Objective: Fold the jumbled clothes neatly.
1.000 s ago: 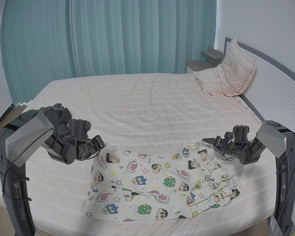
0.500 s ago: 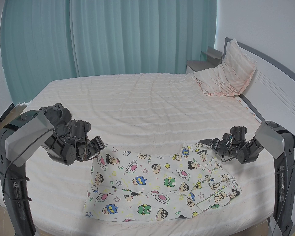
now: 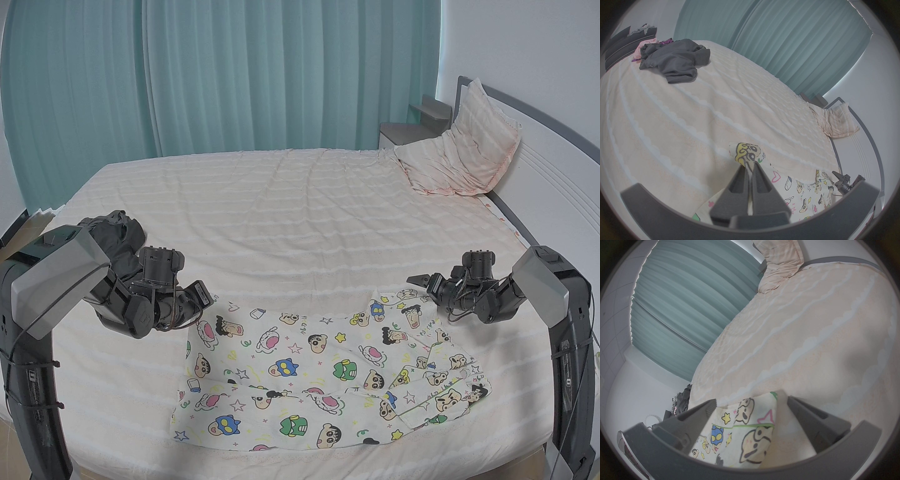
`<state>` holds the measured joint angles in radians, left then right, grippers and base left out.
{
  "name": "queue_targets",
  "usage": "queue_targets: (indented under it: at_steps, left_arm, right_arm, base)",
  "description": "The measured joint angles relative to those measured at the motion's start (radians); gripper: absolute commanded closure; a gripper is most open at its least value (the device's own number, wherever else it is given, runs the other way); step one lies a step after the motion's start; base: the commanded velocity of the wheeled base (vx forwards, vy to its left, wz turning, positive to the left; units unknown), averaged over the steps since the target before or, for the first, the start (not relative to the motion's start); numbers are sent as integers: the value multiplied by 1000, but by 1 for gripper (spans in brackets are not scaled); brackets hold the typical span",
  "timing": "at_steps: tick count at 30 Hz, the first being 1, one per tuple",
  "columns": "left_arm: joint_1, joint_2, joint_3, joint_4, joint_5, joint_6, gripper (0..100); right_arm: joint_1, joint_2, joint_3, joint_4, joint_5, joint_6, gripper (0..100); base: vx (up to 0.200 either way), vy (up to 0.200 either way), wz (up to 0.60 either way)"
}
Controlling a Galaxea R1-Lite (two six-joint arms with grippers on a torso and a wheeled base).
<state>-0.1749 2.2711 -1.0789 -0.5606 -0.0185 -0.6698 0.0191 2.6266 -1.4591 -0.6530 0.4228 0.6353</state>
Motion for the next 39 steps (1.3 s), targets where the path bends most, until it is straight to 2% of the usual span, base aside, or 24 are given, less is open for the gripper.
queue_targets:
  at_steps: [11, 22, 26, 32, 39]
  left_arm:
    - [0, -3, 11, 0, 1, 0, 100]
    - [-1, -44, 31, 12, -3, 1, 100]
    - [-1, -71, 38, 33, -7, 1, 100]
    - [-1, -108, 36, 39, -10, 1, 100]
    - [-1, -147, 32, 40, -10, 3, 100]
  right_arm:
    - [-13, 0, -5, 11, -4, 7, 100]
    - [-40, -123, 129, 10, 153, 9, 100]
    - [-50, -165, 148, 10, 165, 11, 100]
    - [-55, -213, 153, -6, 189, 85, 100]
    - [-56, -249, 157, -26, 206, 93, 100]
  base:
    - [0, 0, 0]
    - [0, 0, 0]
    - [0, 0, 0]
    - [0, 0, 0]
    - [0, 0, 0]
